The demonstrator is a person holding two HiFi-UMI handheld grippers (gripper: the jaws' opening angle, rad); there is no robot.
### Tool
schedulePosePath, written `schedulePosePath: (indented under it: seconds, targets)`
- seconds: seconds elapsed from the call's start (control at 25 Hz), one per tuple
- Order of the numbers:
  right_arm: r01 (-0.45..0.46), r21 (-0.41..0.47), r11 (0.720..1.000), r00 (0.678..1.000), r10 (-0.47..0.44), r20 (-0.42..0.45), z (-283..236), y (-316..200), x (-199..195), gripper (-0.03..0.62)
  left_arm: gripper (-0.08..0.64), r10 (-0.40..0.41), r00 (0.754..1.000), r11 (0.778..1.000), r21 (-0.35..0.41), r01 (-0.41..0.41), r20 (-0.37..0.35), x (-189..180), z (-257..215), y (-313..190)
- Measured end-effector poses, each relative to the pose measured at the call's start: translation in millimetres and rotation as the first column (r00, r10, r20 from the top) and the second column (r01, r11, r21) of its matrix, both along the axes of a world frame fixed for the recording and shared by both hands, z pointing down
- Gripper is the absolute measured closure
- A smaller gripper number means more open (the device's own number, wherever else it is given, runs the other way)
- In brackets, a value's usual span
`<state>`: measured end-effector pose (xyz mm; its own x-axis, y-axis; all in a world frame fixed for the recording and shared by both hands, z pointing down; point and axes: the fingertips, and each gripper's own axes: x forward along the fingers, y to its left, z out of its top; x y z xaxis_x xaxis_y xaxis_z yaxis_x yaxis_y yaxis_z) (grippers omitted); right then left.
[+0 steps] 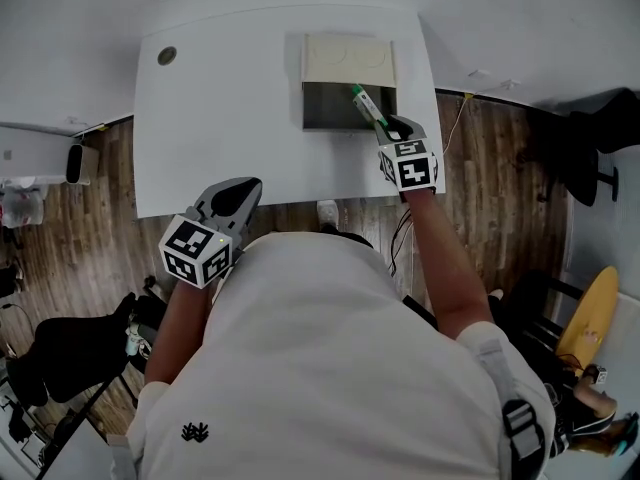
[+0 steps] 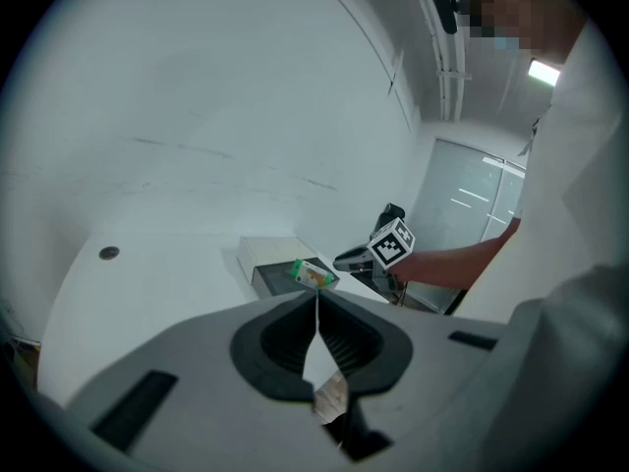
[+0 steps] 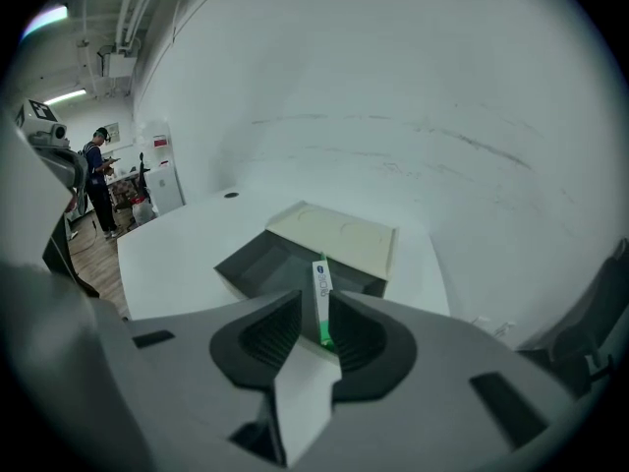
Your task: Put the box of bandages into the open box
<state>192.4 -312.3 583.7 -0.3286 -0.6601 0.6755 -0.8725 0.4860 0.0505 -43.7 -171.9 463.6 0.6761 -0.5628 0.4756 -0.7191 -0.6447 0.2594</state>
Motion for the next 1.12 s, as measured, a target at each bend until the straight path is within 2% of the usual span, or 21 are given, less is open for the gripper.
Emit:
schedulePosePath:
  seconds: [0.28, 0.88, 1.12]
  targets:
    - [-0.039, 0.008, 0.999, 0.999, 0.039, 0.030, -13, 41, -9, 0.571, 0.548, 0.046, 0.999, 0.999, 0.021, -0.046, -0.016, -9, -2, 15]
    - [-0.045, 0.010, 0.999, 0.987, 0.043, 0.154, -38, 143, -68, 0.584, 0.548, 0.100, 0.994, 0.995, 0.018, -0.099, -0.044, -46, 3, 64]
    - [-0.043, 0.020, 0.999, 0.983, 0.039, 0.178, -47, 178, -88, 0.584, 0.548, 0.129, 0.990, 0.992, 0.005, -0.129, -0.049, -55, 9, 80]
